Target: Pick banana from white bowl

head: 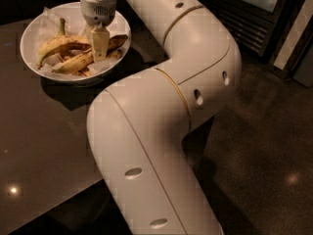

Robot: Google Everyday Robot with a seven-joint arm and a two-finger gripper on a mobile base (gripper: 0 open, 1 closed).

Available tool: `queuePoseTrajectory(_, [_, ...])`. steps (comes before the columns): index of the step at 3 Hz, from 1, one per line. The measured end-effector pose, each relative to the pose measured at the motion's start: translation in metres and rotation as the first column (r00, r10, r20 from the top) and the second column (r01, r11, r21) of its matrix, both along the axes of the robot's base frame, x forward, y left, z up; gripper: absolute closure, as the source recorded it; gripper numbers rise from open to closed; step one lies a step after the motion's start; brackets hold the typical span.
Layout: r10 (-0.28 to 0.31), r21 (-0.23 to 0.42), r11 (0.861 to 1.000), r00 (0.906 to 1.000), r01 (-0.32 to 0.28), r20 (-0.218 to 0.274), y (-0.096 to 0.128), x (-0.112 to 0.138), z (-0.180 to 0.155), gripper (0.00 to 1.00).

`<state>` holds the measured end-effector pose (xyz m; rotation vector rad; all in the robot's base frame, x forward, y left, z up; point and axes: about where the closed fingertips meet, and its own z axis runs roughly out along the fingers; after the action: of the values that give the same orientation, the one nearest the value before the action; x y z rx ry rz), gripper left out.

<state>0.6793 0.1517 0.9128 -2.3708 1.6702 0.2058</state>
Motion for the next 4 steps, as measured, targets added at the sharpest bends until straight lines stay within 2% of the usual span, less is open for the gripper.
queuePoseTrajectory(2, [0.009,-0.032,0.999,0.9997,-0.01,-0.023,0.007,0.002,-0.017,0.48])
queuePoseTrajectory(3, [0.008,-0.043,0.999,0.9993,-0.009,-0.037,0.006,0.002,-0.024,0.64])
queuePoseTrajectory(4, [0.001,-0.019,1.0,1.0,-0.001,-0.008,0.014,0.011,-0.026,0.85])
